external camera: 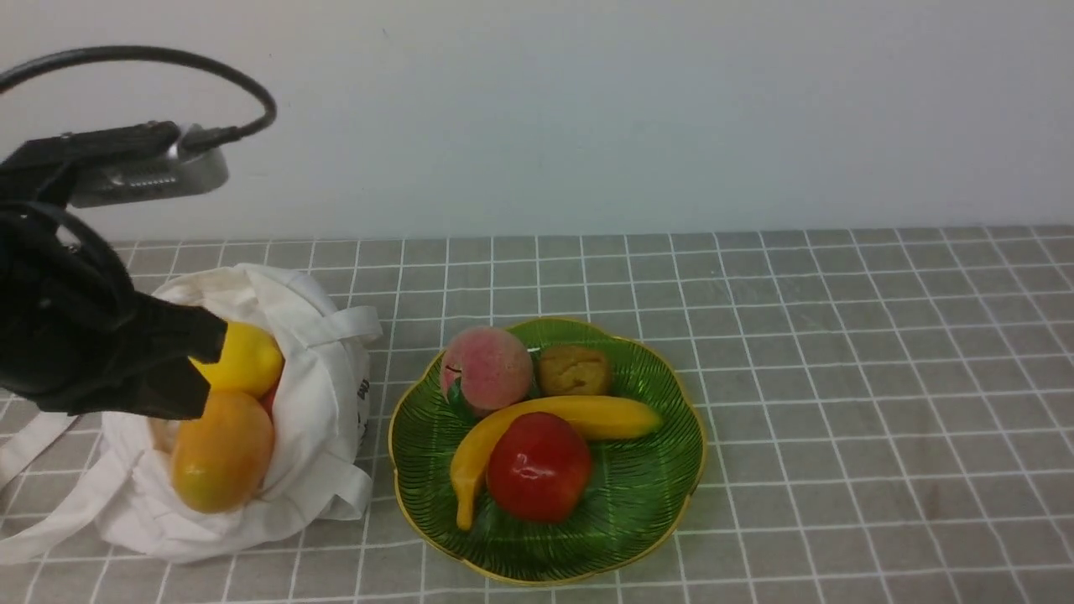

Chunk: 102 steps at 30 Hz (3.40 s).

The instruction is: Take the fruit out of the bag on the grey coffee tablecloth and place them on the plate.

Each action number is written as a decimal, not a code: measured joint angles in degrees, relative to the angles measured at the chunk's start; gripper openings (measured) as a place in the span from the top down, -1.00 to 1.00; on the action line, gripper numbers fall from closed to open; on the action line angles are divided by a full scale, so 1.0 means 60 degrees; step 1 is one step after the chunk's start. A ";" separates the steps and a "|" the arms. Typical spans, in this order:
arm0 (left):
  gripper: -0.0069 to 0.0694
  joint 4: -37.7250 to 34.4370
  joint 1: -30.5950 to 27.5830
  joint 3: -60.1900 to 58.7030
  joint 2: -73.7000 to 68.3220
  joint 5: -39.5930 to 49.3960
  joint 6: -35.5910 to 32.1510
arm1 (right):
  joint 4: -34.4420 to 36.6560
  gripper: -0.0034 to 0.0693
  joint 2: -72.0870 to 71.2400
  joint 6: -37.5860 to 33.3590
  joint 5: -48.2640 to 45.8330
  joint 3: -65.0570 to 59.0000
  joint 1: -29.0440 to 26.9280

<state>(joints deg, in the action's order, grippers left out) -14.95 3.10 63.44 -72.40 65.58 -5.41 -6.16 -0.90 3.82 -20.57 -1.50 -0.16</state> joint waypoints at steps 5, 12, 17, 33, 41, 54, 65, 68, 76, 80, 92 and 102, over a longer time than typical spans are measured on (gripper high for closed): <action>0.26 0.0535 0.0000 0.0224 -0.0888 -0.0125 0.0028 | 0.0000 0.95 0.0000 0.0000 0.0000 0.0000 0.0000; -0.49 0.1241 0.0000 0.0231 -0.1640 -0.0293 0.0039 | 0.0000 0.95 0.0000 0.0000 0.0000 0.0000 0.0000; -0.91 0.0709 0.0000 0.0242 -0.2138 -0.0417 0.0058 | 0.0000 0.95 0.0000 0.0000 0.0000 0.0000 0.0000; -0.80 0.0895 0.0000 0.0252 -0.3077 -0.0736 0.0206 | 0.0000 0.95 0.0000 0.0000 0.0000 0.0000 0.0000; -0.41 0.0916 0.0000 0.0272 -0.3277 -0.0646 0.0271 | 0.0000 0.95 0.0000 0.0000 0.0000 0.0000 0.0000; -0.40 0.0906 0.0000 0.1609 -0.1998 0.0669 0.0275 | 0.0000 0.95 0.0000 0.0000 0.0000 0.0000 0.0000; -0.40 -0.1203 0.1562 0.2044 -0.1166 0.0773 -0.1037 | 0.0000 0.95 0.0000 0.0000 0.0000 0.0000 0.0000; -0.40 -0.1352 0.2589 0.2044 -0.1494 0.0346 -0.1648 | 0.0000 0.95 0.0000 0.0000 0.0000 0.0000 0.0000; -0.40 -0.1424 0.4930 0.2044 -0.3640 -0.1884 -0.2298 | 0.0000 0.95 0.0000 0.0000 0.0000 0.0000 0.0000; -0.40 -0.1453 0.5432 0.2044 -0.4918 -0.3380 -0.2313 | 0.0000 0.95 0.0000 0.0000 0.0000 0.0000 0.0000; -0.48 -0.1615 0.5491 0.2073 -0.6173 -0.4758 -0.2282 | 0.0000 0.95 0.0000 0.0000 0.0000 0.0000 0.0000; -0.51 -0.2056 0.5491 0.2877 -0.6173 -0.3881 -0.2141 | 0.0000 0.95 0.0000 0.0000 0.0000 0.0000 0.0000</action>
<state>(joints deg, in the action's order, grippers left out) -27.29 36.04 80.70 -109.44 42.30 -18.25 -6.16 -0.90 3.82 -20.57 -1.50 -0.16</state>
